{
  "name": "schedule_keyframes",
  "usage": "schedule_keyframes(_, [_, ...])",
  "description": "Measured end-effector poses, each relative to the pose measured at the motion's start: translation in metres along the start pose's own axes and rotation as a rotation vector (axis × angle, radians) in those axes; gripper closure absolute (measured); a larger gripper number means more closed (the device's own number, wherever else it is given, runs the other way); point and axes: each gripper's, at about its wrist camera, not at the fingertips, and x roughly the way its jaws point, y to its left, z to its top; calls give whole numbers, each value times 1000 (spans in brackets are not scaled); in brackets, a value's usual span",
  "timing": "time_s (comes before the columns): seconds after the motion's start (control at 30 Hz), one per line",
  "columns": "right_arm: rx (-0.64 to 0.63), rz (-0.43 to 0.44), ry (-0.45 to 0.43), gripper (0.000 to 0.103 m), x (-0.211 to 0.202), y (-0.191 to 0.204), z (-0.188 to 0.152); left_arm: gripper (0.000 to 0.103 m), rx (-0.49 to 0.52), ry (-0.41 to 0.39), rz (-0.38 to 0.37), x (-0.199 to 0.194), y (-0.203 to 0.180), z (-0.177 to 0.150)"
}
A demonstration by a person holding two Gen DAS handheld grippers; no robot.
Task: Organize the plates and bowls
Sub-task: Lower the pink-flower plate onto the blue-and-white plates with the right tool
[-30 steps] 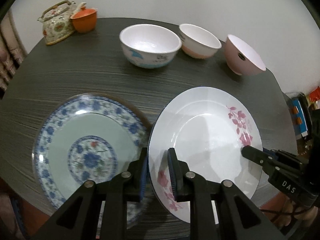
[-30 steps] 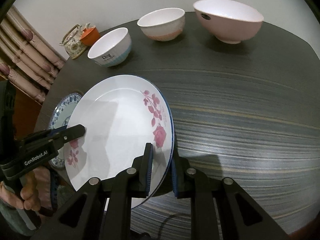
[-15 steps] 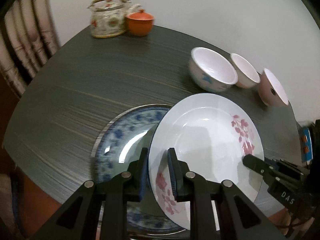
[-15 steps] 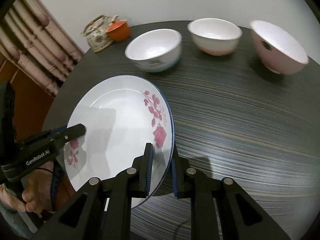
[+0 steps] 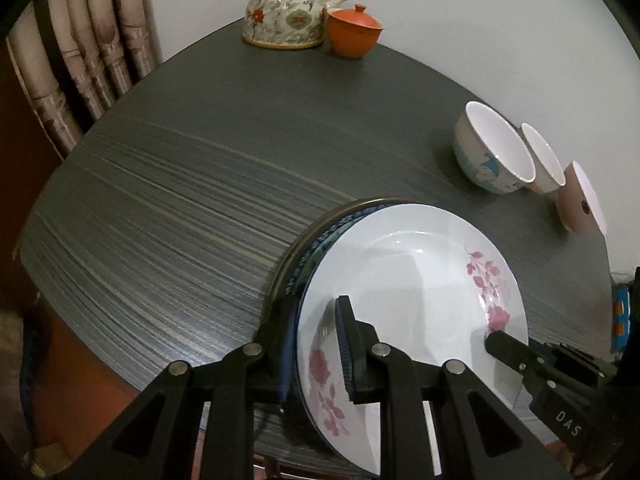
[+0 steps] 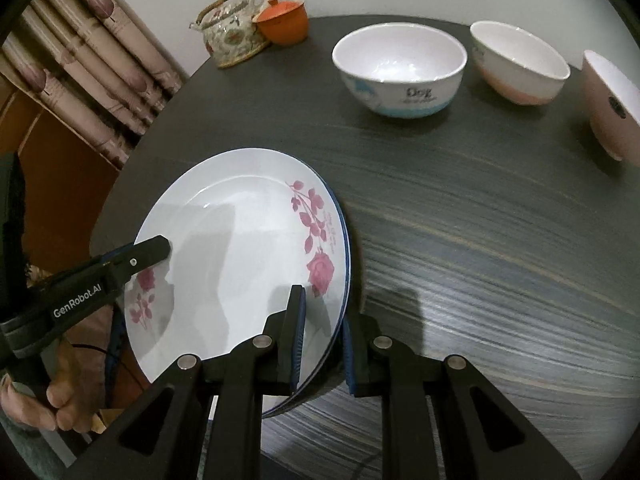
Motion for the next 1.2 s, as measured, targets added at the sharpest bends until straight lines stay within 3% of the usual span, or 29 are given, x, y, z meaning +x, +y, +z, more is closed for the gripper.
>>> schedule_keyframes(0.57, [-12,-23,10,84,7,11,0,84,42,-21,59,5,-12,-7])
schedule_keyframes(0.83, [-76,-77,24,71,9,27,1,77,60,-20,78,7,-17,-6])
schedule_keyframes(0.93, [-101,-82,36,57,11,35,1,73,71,-23,83,6,-19,-8])
schedule_keyframes(1.2, [-121,-121,37,50,13,42,0,67,66,-22,83,7,-20,-5])
